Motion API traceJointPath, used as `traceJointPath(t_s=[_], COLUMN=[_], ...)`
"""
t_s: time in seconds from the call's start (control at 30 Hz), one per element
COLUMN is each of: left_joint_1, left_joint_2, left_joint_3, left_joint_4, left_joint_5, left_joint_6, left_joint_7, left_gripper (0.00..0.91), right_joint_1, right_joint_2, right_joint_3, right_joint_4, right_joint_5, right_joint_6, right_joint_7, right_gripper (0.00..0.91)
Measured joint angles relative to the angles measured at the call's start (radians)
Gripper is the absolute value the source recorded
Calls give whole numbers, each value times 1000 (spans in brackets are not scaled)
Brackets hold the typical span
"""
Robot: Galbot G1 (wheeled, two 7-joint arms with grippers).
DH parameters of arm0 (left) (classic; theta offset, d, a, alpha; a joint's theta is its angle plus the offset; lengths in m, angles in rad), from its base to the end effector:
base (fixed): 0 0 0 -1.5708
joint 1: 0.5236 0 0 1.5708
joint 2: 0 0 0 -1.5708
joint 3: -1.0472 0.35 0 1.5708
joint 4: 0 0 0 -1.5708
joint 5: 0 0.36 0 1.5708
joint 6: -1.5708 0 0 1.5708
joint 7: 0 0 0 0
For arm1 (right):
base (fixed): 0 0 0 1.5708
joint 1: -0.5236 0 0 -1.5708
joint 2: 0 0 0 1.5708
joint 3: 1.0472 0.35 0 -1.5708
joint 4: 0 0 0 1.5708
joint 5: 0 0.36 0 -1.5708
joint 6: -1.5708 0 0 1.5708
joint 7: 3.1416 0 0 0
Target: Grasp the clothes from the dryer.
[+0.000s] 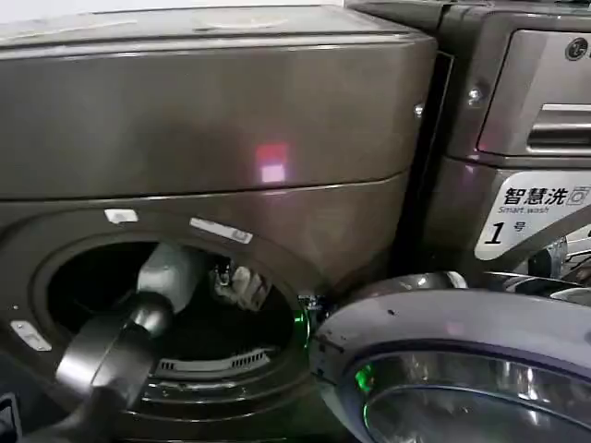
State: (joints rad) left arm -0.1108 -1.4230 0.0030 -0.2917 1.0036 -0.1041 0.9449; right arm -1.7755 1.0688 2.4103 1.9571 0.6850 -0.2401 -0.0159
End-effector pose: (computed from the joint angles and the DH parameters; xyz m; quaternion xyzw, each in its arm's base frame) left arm 0.6724 0.0508 -0.1968 -0.4083 -0.5939 -0.6080 0.3330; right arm -0.1009 -0.3810 0.0425 0.5471 0.7751 -0.2446 0.2003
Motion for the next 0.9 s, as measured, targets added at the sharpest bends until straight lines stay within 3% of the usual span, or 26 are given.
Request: traceJointPath(t_s=[0.03,0.1,0.2,0.27,0.63,0.9], left_joint_1=[2,4,3,3,29,79], left_joint_2=[-3,-10,-18,-19,-5,6], left_joint_3=[1,2,10,17,10,-74], left_joint_4=[5,14,25,26,18,-51], left_joint_5=[1,4,13,17,14,-84], left_joint_6=[0,0,-1,-2,-19,17], left_joint_7=[1,5,11,17,17,-47], left_gripper=[907,796,114,11,0,0], right_joint_1=[0,0,-1,-1,4,10], right_joint_2=[0,-1,-1,0,4,8], right_joint_3=[0,2,4,5,-3,-12], right_joint_4=[-1,-2,-5,-7,-5,0], right_joint_5=[0,0,0,0,-2,-4], right_joint_6=[0,0,1,2,3,3], right_joint_7=[0,0,0,1,2,3], right_gripper=[907,907,907,907,907,907])
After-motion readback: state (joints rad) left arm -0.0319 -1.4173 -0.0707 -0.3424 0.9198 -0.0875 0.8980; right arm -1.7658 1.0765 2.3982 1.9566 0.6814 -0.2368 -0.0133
